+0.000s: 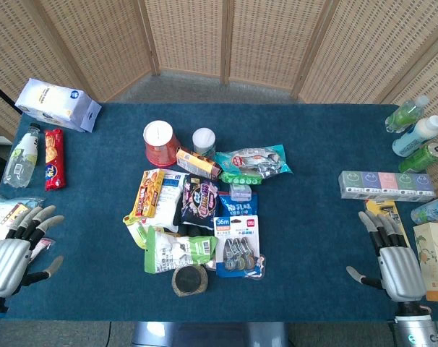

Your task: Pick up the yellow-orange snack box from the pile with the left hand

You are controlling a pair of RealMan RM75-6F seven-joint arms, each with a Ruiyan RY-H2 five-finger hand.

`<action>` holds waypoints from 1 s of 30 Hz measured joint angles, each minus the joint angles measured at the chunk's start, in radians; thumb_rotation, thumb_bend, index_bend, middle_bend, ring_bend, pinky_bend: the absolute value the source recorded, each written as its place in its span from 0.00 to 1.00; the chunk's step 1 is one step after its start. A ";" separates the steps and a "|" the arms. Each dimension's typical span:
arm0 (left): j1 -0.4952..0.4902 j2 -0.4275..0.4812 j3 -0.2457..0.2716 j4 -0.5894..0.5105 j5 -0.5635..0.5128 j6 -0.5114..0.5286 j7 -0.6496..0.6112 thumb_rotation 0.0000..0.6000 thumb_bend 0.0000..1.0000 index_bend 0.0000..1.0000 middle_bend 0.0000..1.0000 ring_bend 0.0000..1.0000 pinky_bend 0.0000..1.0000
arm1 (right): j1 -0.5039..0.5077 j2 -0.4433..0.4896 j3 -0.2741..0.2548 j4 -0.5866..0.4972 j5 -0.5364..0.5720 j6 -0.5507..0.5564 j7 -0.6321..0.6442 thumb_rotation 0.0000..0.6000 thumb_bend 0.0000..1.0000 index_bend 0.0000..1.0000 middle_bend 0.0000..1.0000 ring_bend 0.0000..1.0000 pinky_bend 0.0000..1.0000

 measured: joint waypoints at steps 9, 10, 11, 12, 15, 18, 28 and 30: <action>-0.028 0.013 0.004 -0.020 -0.005 -0.062 0.036 1.00 0.36 0.17 0.12 0.05 0.00 | 0.004 0.010 -0.012 0.003 -0.009 -0.009 0.071 1.00 0.15 0.00 0.00 0.00 0.00; -0.038 0.018 0.002 -0.029 -0.008 -0.079 0.039 1.00 0.36 0.17 0.11 0.05 0.00 | 0.002 0.011 -0.013 0.005 -0.011 -0.006 0.071 1.00 0.15 0.00 0.00 0.00 0.00; -0.046 0.023 0.001 -0.036 -0.011 -0.093 0.040 1.00 0.36 0.16 0.10 0.05 0.00 | 0.001 0.010 -0.014 0.007 -0.012 -0.004 0.070 1.00 0.15 0.00 0.00 0.00 0.00; -0.055 0.027 -0.001 -0.043 -0.015 -0.109 0.040 1.00 0.35 0.15 0.10 0.05 0.00 | -0.002 0.010 -0.016 0.009 -0.014 0.000 0.072 1.00 0.15 0.00 0.00 0.00 0.00; -0.095 0.044 -0.009 -0.065 -0.037 -0.177 0.030 1.00 0.35 0.13 0.10 0.05 0.00 | -0.015 0.012 -0.022 0.016 -0.017 0.020 0.082 1.00 0.15 0.00 0.00 0.00 0.00; -0.148 0.056 -0.025 -0.083 -0.076 -0.267 0.003 1.00 0.34 0.10 0.11 0.05 0.00 | -0.025 0.019 -0.024 0.018 -0.015 0.035 0.086 1.00 0.15 0.00 0.00 0.00 0.00; -0.403 -0.022 -0.123 -0.020 -0.265 -0.616 -0.143 0.97 0.30 0.03 0.19 0.05 0.00 | -0.065 0.040 -0.028 0.019 -0.001 0.087 0.097 1.00 0.15 0.00 0.00 0.00 0.00; -0.435 -0.061 -0.138 0.015 -0.286 -0.655 -0.172 0.95 0.30 0.03 0.20 0.05 0.00 | -0.075 0.044 -0.027 0.023 0.006 0.096 0.102 1.00 0.15 0.00 0.00 0.00 0.00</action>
